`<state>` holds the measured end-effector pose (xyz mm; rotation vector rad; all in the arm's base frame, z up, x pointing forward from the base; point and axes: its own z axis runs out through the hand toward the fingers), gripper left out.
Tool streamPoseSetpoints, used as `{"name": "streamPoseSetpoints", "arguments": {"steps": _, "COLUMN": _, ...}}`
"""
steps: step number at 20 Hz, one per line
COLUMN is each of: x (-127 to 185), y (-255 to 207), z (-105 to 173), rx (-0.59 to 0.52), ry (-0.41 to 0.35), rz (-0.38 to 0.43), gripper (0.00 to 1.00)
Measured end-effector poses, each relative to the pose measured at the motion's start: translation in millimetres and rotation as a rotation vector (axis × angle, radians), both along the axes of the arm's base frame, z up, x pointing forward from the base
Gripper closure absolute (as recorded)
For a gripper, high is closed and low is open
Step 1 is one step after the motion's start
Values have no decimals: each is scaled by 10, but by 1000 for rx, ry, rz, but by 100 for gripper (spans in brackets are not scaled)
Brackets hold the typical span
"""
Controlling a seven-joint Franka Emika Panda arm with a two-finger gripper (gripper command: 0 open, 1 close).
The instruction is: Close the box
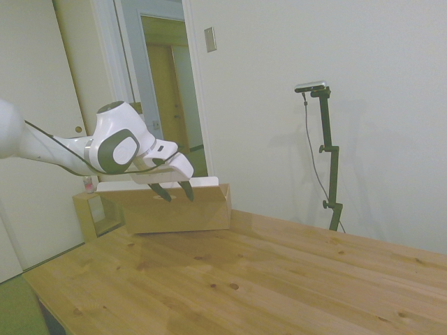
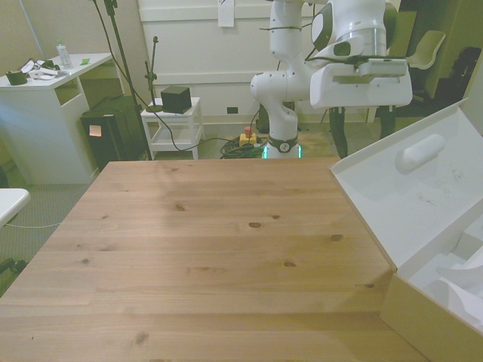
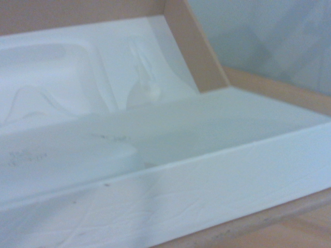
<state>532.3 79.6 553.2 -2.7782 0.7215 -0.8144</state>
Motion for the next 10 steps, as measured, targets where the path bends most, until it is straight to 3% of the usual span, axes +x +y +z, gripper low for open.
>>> {"name": "streamPoseSetpoints", "arguments": {"steps": 5, "x": 292, "y": 363, "z": 673, "rx": -39, "ry": -34, "rz": 29, "gripper": 0}}
{"name": "streamPoseSetpoints", "arguments": {"steps": 10, "x": 945, "y": 705, "z": 467, "rx": -64, "ry": 11, "rz": 34, "gripper": 0}}
